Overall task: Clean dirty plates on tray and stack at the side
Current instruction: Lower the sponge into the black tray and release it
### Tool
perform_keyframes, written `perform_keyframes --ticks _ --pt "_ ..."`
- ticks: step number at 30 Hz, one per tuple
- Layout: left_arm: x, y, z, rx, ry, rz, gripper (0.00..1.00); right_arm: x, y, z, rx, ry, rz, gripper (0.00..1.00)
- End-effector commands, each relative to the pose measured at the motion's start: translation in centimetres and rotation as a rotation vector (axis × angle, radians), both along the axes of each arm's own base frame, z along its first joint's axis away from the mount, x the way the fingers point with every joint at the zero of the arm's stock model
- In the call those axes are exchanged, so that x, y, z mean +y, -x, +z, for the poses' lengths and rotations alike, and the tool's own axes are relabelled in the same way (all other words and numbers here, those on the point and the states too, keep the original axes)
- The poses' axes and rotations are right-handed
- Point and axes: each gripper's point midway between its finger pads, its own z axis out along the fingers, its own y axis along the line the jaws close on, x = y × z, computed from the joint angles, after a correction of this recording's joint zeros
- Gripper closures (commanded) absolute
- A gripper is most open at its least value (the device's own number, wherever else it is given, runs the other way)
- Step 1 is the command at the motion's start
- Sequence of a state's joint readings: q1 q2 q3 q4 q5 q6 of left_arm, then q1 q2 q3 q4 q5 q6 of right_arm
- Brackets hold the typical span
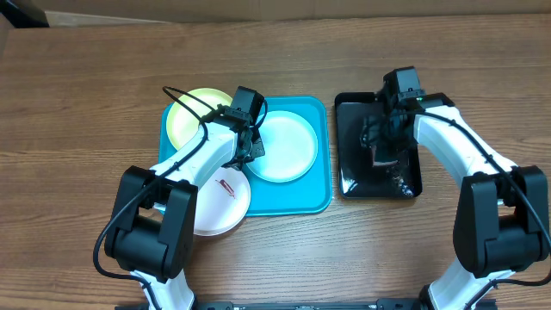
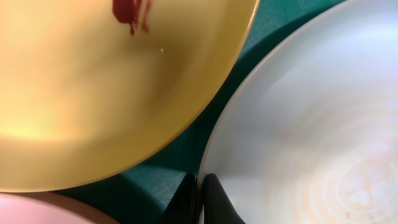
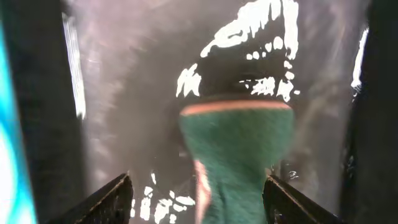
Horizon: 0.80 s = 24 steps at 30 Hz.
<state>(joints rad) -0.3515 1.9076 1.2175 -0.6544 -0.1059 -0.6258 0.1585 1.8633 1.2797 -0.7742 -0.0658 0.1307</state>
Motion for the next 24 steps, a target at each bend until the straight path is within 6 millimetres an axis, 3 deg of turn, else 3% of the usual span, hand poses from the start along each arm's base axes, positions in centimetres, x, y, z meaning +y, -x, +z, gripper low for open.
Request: perform_keyframes --ticks 1,4,7,9,14,19,24 --pt "0.6 -0.1 0.0 -0.010 -0.024 -0.002 0.96 2.6 -1.4 2.6 -0.065 -0.134 0.048 0.39" --pt "0.5 0.0 0.0 -0.008 -0.022 -0.003 0.96 3.2 -1.7 2.9 -0.081 -0.167 0.055 0.51" --pt "0.5 0.0 0.0 -0.009 -0.022 -0.003 0.96 3.2 -1.6 2.7 -0.078 -0.166 0.055 0.83" --pt "0.5 0.0 0.0 -0.009 -0.022 -0.003 0.95 3.1 -1.5 2.5 -0.073 -0.165 0.055 0.90" --pt "0.5 -0.1 0.0 -0.009 -0.021 -0.003 0.96 3.5 -1.0 1.4 -0.066 -0.173 0.044 0.93" --pt "0.5 0.0 0.1 -0.009 -0.021 -0.003 0.96 5.3 -0.8 1.5 -0.076 -0.170 0.084 0.93" --pt "0.5 0.0 0.0 -0.008 -0.021 -0.003 0.96 6.1 -0.8 1.2 -0.111 -0.052 0.064 0.94"
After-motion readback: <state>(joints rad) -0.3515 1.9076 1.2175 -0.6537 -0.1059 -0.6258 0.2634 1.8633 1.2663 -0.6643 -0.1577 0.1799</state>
